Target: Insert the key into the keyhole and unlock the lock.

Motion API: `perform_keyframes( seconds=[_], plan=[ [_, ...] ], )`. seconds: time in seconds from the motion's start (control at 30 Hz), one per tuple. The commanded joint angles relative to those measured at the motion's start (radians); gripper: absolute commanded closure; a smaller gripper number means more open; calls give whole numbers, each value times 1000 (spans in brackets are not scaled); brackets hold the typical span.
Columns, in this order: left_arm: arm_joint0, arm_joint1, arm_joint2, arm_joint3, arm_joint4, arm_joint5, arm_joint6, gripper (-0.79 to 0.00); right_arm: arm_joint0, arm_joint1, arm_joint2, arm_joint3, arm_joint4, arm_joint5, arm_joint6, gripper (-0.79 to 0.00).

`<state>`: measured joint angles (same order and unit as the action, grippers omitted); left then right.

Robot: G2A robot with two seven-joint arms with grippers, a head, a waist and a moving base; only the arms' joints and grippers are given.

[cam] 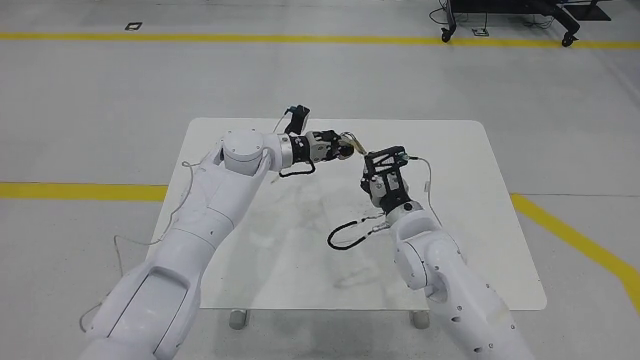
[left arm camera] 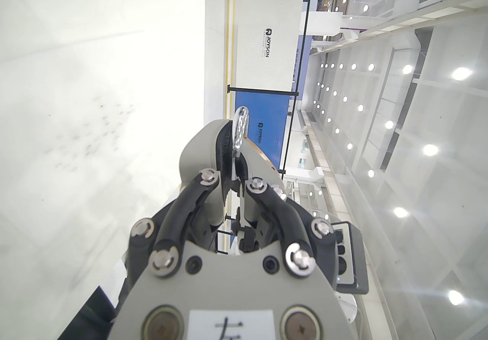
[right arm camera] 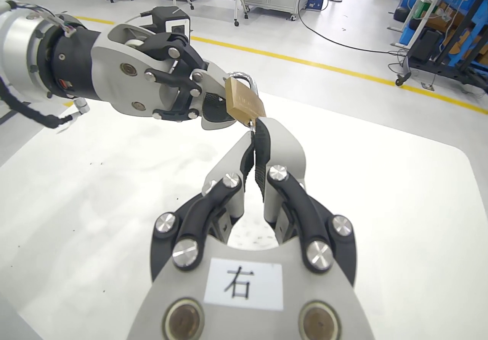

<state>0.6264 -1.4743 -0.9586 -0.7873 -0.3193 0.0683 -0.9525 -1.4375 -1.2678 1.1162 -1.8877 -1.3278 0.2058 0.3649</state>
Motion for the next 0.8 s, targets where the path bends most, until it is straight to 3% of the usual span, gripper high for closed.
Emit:
perform_keyframes(
  seconds=[0.0, 0.23, 0.5, 0.67, 0.77],
  plan=[
    [0, 0, 0, -1, 1, -1, 0, 0, -8, 1, 8, -6, 7, -16, -2, 0],
    [1, 0, -2, -2, 1, -2, 1, 0, -27, 1, 18, -28, -33, -33, -21, 0],
    [3, 1, -3, -5, 2, -5, 4, 0, -42, 4, -36, -38, -358, -11, -62, 0],
    [4, 1, -5, -7, 1, -8, 4, 0, -45, 3, -65, -34, -484, -21, -59, 0],
    [5, 1, -9, -6, -10, -9, 0, 0, -49, 2, -85, -30, -553, -32, -59, -46]
  ],
)
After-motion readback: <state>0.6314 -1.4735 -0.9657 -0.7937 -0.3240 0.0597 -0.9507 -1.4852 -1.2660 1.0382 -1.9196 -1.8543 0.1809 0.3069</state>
